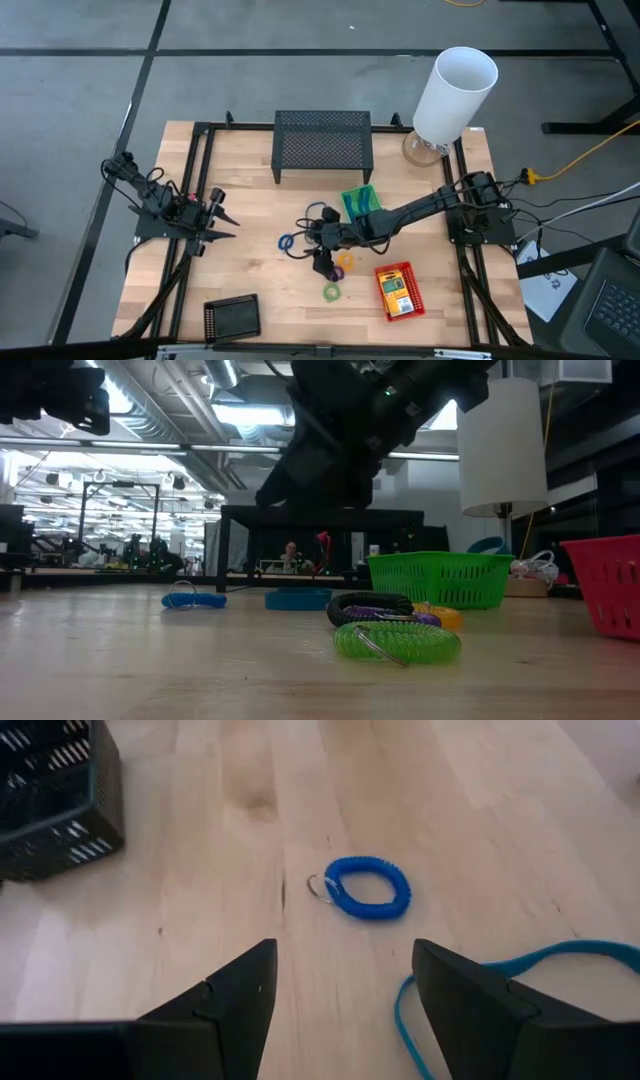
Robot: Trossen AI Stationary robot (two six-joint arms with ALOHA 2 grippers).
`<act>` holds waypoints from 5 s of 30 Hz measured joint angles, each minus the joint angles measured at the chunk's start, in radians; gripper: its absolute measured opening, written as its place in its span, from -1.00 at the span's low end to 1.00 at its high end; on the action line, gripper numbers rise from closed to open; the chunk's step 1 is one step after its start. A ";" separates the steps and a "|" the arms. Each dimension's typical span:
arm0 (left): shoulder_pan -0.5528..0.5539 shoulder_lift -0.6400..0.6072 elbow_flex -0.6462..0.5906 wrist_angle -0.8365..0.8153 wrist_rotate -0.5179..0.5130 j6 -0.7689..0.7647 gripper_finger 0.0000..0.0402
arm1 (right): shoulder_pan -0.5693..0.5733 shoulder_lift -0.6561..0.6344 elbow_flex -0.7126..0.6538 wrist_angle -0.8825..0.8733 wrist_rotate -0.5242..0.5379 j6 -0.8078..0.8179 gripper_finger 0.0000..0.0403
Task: Pick & Place Office Desk Supplies
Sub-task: Put the blue rubber band into the green basket
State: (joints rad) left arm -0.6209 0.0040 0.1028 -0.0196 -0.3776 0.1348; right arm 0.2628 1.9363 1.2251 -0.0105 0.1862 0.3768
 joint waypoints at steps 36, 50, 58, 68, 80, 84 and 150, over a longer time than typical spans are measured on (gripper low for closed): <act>0.001 0.000 0.000 0.000 -0.001 -0.016 -0.36 | -0.031 0.173 0.143 -0.125 -0.088 0.031 0.08; 0.001 0.000 0.000 -0.001 -0.002 -0.016 -0.36 | -0.039 0.173 0.094 -0.113 -0.070 0.069 0.08; 0.001 0.000 0.000 -0.001 -0.002 -0.019 -0.36 | -0.040 0.173 0.094 -0.134 -0.029 0.065 -0.20; 0.001 0.000 0.000 -0.003 -0.003 -0.034 -0.36 | -0.047 0.193 0.096 -0.157 -0.058 0.041 -0.95; 0.001 0.000 0.000 -0.007 -0.001 -0.027 -0.36 | -0.044 0.132 0.094 -0.069 0.031 -0.071 -0.98; 0.001 0.000 0.000 -0.006 0.011 -0.027 -0.36 | -0.036 0.073 0.094 -0.064 0.171 -0.074 -0.99; 0.001 0.000 0.000 0.008 0.012 -0.031 -0.36 | -0.035 -0.206 -0.313 -0.261 0.530 0.374 -0.99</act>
State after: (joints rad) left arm -0.6201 0.0044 0.1024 -0.0113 -0.3656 0.1042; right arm 0.2279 1.7302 0.9123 -0.2713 0.7165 0.7504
